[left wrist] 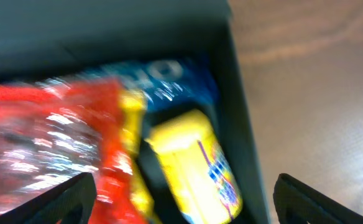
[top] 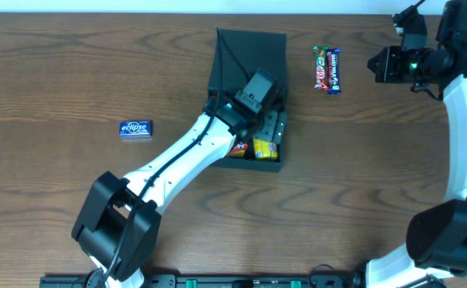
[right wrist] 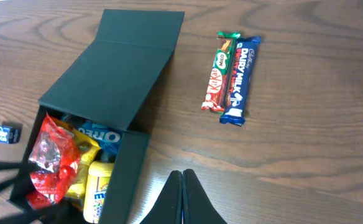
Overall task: Pack container
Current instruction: 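Place the yellow tub upright in the box and release it, then reach the left gripper to the blue Eclipse tin and grasp it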
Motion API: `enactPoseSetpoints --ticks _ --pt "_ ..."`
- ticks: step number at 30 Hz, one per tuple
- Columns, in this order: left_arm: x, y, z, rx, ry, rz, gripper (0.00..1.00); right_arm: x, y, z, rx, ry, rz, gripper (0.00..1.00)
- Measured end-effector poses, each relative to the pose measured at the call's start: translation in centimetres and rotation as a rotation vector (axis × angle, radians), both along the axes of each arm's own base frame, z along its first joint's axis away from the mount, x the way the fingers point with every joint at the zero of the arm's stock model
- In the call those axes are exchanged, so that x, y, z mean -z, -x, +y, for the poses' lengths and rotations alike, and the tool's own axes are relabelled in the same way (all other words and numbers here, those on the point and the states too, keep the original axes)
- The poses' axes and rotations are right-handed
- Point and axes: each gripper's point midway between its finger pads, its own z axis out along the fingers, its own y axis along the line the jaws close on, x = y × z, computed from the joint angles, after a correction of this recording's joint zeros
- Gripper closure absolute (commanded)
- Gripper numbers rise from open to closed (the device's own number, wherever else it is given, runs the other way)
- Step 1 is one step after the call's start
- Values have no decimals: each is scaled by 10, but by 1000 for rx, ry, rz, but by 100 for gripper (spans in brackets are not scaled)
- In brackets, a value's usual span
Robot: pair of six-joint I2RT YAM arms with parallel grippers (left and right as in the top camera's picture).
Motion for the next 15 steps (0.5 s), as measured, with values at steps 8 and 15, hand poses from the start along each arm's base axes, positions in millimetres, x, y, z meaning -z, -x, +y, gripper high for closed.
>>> enactPoseSetpoints --ticks 8,15 --pt "-46 -39 133 -273 -351 -151 5 0 0 0 0 0 0 98" --pt "-32 -54 251 -631 -282 -9 2 0 0 0 3 -2 3 98"
